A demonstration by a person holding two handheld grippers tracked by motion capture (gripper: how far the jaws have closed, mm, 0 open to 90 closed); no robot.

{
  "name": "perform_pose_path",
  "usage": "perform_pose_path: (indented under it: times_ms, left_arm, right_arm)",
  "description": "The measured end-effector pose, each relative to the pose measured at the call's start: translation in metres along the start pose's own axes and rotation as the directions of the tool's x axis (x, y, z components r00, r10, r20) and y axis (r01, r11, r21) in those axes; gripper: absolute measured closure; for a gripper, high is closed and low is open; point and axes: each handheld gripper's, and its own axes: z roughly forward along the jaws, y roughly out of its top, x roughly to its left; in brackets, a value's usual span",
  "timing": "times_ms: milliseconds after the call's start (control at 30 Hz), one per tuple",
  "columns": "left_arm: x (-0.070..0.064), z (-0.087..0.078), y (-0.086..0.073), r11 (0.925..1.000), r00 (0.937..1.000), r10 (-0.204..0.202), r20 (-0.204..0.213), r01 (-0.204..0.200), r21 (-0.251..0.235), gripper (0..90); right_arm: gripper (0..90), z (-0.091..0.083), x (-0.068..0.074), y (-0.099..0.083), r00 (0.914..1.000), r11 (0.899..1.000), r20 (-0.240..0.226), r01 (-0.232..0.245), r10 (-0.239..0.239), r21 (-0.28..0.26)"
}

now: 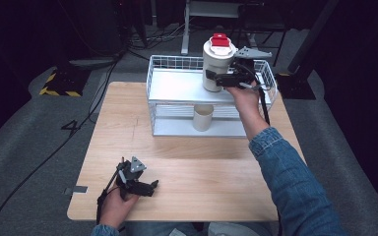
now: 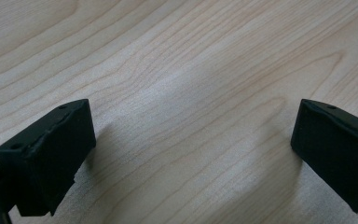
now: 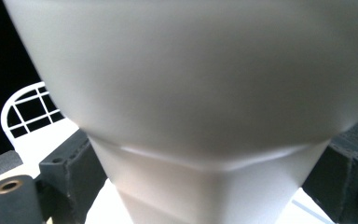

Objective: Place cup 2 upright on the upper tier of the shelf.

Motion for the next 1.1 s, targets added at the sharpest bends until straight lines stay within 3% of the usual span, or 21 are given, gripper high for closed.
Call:
perform_pose_path:
  times_ms: [1100]
  left_arm:
    - [0.0, 0.0, 0.0, 1.0, 1.0, 0.0, 0.0, 0.0, 0.0, 0.3]
  right_arm:
    - [10.2, 0.0024, -0.0023, -0.0066, 0.9995, 1.0, -0.005, -0.031, 0.031, 0.008]
